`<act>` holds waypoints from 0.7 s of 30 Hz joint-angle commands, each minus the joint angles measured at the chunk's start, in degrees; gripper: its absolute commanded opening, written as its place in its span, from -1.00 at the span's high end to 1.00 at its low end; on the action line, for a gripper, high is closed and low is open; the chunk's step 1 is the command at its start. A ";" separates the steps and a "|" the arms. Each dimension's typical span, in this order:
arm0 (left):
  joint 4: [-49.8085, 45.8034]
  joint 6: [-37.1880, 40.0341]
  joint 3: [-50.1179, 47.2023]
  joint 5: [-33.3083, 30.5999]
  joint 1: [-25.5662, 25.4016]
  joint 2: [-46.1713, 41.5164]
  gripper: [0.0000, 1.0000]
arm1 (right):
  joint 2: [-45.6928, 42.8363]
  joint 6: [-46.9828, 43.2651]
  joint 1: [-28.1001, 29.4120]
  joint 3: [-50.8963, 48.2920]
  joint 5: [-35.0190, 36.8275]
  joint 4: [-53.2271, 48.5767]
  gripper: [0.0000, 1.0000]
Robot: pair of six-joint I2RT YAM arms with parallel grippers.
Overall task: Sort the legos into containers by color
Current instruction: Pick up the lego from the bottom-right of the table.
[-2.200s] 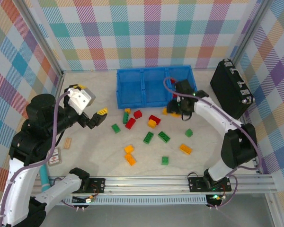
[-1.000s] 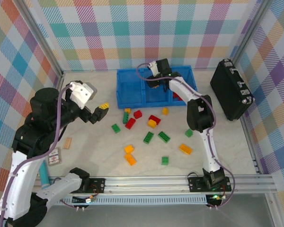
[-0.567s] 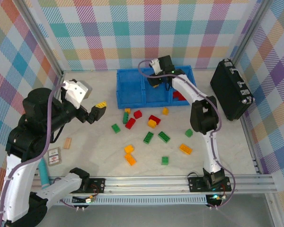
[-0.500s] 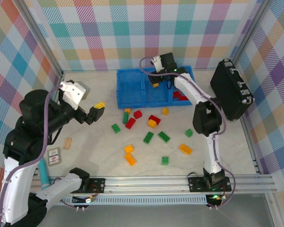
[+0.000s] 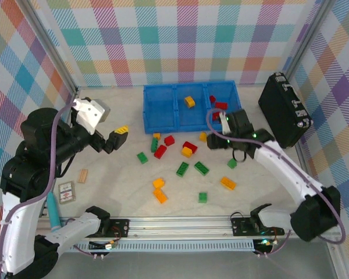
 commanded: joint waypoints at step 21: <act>-2.17 -3.09 3.41 3.90 -0.51 1.35 -1.00 | -8.50 39.51 0.28 -22.68 -1.15 -7.20 -0.75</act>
